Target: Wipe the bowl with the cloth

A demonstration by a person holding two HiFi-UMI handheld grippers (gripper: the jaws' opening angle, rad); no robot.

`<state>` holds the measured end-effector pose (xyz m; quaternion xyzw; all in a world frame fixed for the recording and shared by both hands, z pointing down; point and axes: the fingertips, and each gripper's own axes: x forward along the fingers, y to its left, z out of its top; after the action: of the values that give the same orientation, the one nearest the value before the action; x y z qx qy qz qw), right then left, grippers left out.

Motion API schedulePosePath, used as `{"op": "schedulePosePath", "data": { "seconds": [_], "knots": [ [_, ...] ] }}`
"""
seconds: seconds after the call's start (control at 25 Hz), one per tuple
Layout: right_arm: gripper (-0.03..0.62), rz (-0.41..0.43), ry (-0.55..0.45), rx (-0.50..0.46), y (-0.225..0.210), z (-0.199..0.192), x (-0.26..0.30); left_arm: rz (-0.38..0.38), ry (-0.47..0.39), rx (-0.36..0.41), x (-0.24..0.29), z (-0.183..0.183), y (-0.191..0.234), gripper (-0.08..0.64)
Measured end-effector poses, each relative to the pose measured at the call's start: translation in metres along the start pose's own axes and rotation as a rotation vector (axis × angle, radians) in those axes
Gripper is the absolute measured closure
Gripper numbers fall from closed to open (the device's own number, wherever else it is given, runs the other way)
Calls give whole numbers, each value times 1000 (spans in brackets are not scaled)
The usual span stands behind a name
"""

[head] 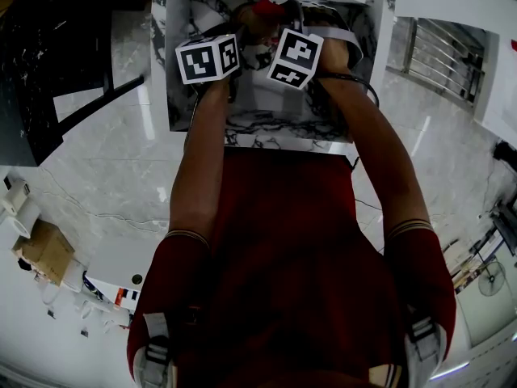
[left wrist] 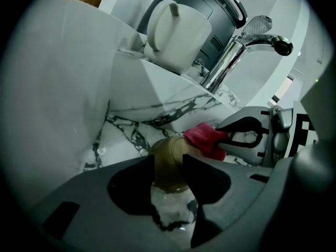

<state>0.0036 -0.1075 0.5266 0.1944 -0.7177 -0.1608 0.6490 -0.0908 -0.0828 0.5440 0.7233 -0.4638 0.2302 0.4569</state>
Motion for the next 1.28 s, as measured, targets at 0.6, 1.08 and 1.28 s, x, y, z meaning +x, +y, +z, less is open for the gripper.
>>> {"op": "schedulePosePath", "data": {
  "seconds": [0.6,1.08,1.28],
  "knots": [
    [528,100,45,-76,37,-10,-8,-1,-5,-3,0,-1,-1,408],
    [528,158,27,-177,72,4,-21,-7,11,20,1,-5,-4,408],
    [528,185,3,-225,89,12,-31,-11,16,26,1,-9,-8,408]
  ]
}}
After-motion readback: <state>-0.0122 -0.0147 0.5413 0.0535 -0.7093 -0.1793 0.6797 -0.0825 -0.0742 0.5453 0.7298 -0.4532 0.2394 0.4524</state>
